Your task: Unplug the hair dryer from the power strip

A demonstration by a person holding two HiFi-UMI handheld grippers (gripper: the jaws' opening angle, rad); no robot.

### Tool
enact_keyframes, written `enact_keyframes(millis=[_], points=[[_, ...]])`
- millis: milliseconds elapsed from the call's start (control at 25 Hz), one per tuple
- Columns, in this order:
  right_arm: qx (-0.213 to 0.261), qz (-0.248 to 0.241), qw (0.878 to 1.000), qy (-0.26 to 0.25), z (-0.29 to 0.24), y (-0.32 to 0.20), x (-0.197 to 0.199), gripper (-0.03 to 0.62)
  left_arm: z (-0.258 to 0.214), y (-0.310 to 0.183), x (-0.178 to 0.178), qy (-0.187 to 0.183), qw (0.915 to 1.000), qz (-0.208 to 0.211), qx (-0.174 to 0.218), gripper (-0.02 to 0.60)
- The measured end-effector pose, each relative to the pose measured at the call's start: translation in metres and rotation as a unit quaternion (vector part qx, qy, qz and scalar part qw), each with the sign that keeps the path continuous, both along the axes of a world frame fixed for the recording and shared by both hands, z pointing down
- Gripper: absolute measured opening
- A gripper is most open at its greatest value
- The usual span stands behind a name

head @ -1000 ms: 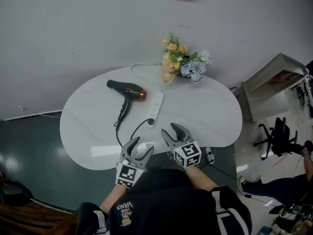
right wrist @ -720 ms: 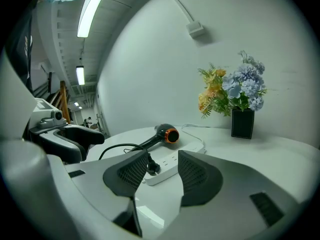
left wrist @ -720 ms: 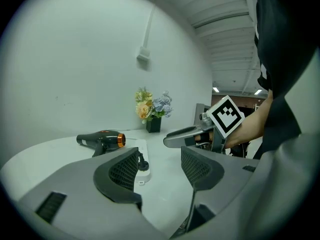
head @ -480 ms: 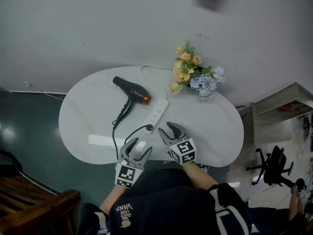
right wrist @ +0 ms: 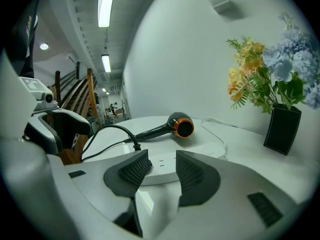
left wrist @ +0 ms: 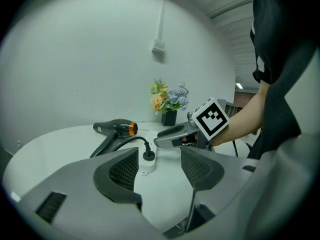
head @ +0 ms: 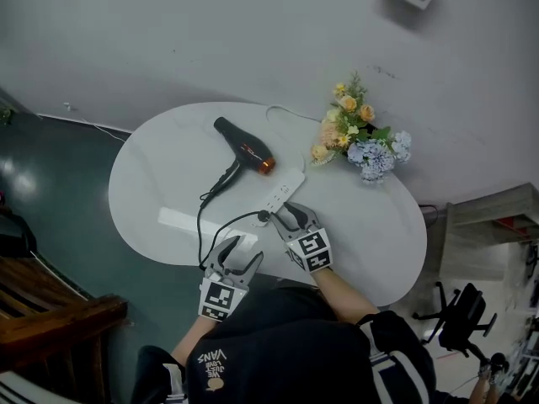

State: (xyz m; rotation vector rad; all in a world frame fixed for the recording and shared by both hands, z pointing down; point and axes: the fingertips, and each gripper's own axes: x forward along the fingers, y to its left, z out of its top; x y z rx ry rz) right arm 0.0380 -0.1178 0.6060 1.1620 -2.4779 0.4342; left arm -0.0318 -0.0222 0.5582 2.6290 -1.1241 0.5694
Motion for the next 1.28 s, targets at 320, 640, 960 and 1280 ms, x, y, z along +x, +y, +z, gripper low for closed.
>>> enact_keyframes(millis=[320,640,960,1280], points=[[0.015,-0.027,0.999,0.023,0.016,-0.016,-0.005,0.149,0.011,0.004,-0.008,-0.023,0.9991,-0.033,-0.009,0.272],[0.018,-0.04,0.998,0.045,0.028,-0.028,0.004,0.091,0.019,0.004,-0.01,-0.024,0.9978,-0.058,-0.022,0.272],[0.025,-0.057,0.997,0.041,0.03,-0.028,0.006,0.067,0.031,-0.016,0.016,-0.012,0.9978,-0.064,-0.011,0.272],[0.025,-0.055,0.998,0.027,0.03,-0.029,0.008,0.067,0.047,-0.037,0.027,-0.013,0.9979,-0.064,-0.003,0.272]])
